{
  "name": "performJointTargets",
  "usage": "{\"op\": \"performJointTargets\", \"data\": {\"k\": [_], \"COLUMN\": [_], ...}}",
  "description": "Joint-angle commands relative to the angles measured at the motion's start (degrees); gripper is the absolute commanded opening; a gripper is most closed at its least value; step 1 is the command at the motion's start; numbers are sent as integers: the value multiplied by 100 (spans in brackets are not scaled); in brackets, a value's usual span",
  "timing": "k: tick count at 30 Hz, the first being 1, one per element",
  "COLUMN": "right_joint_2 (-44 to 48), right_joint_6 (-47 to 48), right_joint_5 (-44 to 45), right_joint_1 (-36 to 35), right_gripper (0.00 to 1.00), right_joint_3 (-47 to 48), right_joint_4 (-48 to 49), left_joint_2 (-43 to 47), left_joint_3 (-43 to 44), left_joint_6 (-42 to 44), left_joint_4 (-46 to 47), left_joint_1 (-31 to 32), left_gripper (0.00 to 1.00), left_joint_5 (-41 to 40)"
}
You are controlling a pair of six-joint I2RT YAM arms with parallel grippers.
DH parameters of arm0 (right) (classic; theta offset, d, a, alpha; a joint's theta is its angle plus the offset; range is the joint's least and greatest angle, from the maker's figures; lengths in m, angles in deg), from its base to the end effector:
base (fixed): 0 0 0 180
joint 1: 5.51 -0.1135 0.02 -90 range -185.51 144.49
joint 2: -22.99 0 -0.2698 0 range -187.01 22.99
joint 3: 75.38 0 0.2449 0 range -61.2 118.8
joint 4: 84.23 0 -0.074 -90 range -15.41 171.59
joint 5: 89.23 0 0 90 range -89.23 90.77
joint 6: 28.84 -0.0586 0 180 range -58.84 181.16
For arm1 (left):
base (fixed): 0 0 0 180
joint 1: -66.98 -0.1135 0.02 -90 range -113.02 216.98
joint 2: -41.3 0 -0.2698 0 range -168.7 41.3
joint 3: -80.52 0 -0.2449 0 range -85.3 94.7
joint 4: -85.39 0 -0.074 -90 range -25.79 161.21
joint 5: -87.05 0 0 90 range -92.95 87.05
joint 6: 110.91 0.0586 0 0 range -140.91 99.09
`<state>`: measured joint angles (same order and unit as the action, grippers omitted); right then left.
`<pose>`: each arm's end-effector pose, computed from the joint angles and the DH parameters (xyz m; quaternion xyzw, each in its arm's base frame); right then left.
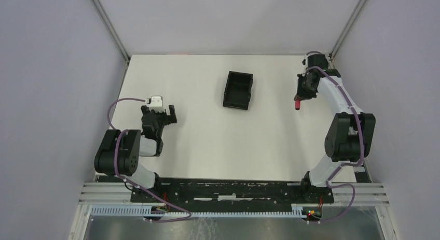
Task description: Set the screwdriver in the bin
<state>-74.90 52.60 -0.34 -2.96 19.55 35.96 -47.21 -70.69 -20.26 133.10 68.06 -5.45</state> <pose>0.3620 -0.0150 0.2502 0.0918 0.9675 0.0217 0.2346 0.2661 -0.0025 0.1441 -0.0020 0.7771 0.0146 0.6292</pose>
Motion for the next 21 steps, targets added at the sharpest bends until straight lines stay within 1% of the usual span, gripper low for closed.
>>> {"op": "performJointTargets", "data": {"k": [1,3,6,10,12,13,17,19,21], "right_joint_2": [185,96,-305,-1046,-1456,-1623,-2297,-2403,-2343], "right_joint_6": [-706,-919,-1083,-873,-722,-653,-494,-444,-393], "right_joint_5": [-300,-291,-188,-92,72,317,840,1005,1096], "right_joint_1": [-751,-1233,-1915,-2597,-2856,-2937,-3173,-3222,-3278], "right_gripper": [0,0,0,0,0,0,0,0,0], "right_joint_3": [167,313,754,1437,1781,1964,2650,2636,2384], "right_joint_4": [889,1382,1938,2328,2357,2312,1818,1699,1759], "left_joint_2": [106,106,106,106,106,106,106,106,106], "left_joint_3": [15,15,15,15,15,15,15,14,15], "left_joint_6": [-196,-196,-196,-196,-196,-196,-196,-196,-196], "left_joint_4": [317,315,317,315,315,315,315,315,318], "left_joint_1": [6,6,6,2,6,6,6,6,6], "left_gripper": [100,100,100,100,100,100,100,100,100], "left_joint_5": [-45,-40,-44,-42,-44,-43,-43,-41,-42]}}
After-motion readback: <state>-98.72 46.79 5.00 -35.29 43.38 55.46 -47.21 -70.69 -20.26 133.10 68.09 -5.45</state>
